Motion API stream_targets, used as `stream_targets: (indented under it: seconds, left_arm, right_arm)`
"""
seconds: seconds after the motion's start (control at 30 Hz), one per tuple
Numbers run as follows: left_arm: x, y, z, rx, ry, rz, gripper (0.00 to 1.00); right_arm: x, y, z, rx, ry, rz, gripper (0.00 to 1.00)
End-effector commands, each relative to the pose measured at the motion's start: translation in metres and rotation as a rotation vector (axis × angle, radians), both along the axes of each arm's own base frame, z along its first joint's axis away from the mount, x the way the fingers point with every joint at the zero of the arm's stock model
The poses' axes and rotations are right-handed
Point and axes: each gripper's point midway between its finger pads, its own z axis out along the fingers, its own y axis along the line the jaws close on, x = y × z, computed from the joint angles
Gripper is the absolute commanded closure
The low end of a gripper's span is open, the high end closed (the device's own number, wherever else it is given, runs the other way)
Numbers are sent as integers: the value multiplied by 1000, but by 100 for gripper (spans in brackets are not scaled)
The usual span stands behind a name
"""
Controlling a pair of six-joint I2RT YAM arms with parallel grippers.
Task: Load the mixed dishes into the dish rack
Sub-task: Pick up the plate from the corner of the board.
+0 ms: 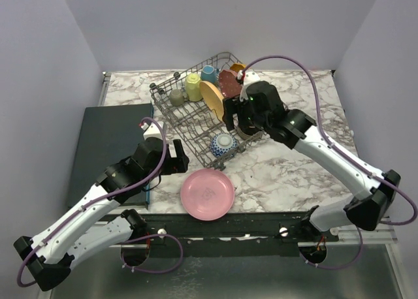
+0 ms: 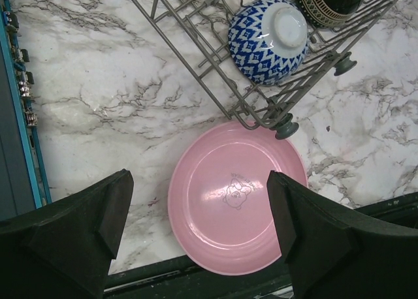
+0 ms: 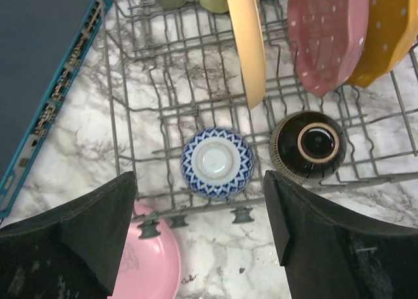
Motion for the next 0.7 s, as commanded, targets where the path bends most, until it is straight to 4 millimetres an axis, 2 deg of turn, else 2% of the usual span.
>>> stream_targets:
  seconds: [0.0,0.17,0.33,0.5,0.67]
  left_arm:
    - [-4,-6,-2,-24,23,-23,9]
    - [-8,-10,-11,-35,112,4,9]
    - [-18,-15,-23,-70,222,41,10]
    - [-26,-17,-31,-114,277,74,10]
    - [-35,-19,-54,-132,368,121,10]
  right_arm:
    - [-31,-5,3,94,39,41,15]
    - [-54,-22,-20,91,87,33,14]
    - [-66,-41,-44,70,111,-1,13]
    - [-77,-42,-64,87,144,14,13]
    - [-86,-39,-93,93,203,32,13]
